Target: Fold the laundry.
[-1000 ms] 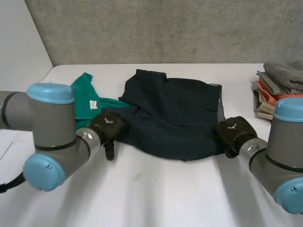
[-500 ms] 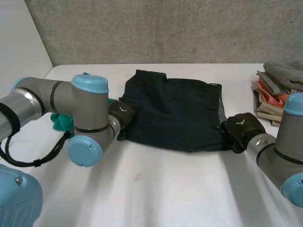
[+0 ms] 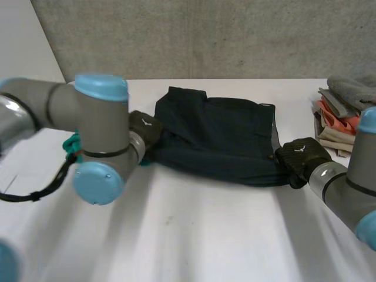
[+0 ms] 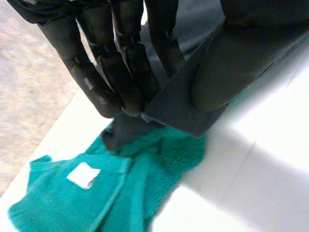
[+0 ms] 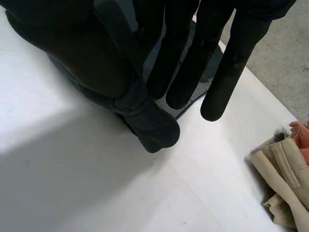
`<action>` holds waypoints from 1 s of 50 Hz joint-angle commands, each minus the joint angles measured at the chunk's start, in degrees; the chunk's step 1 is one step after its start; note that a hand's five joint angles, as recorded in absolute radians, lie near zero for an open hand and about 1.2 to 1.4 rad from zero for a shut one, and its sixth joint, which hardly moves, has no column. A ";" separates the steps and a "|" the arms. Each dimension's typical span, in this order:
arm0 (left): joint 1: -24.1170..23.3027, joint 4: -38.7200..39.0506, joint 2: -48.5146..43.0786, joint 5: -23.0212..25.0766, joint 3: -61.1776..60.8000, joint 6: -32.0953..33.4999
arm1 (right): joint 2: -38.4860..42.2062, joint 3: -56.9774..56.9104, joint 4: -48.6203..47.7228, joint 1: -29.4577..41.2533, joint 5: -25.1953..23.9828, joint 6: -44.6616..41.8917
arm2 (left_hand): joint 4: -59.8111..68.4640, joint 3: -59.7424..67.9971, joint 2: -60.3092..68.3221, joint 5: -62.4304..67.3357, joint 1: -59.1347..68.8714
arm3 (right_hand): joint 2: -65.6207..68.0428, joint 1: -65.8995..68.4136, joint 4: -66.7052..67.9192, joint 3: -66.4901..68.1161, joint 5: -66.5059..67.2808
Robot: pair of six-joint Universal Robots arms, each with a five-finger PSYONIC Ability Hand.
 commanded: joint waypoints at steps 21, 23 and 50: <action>-2.69 -15.77 28.57 7.14 -28.67 6.05 | -5.52 -6.63 40.56 -8.78 -18.43 -23.46 | 11.57 12.15 11.54 14.19 14.57 | 13.11 17.24 11.49 11.71 10.92; -1.99 -10.16 24.02 4.69 -22.90 5.35 | -3.33 -9.35 35.92 -8.08 -15.98 -16.44 | 11.57 12.15 11.54 14.19 14.57 | 13.11 17.24 11.49 11.71 10.92; -0.67 3.93 -16.71 1.60 31.64 8.24 | 18.48 -22.38 -14.90 -0.69 5.74 -1.37 | -58.43 -57.85 -58.46 -55.81 -55.43 | -56.89 -52.76 -58.51 -58.29 -59.08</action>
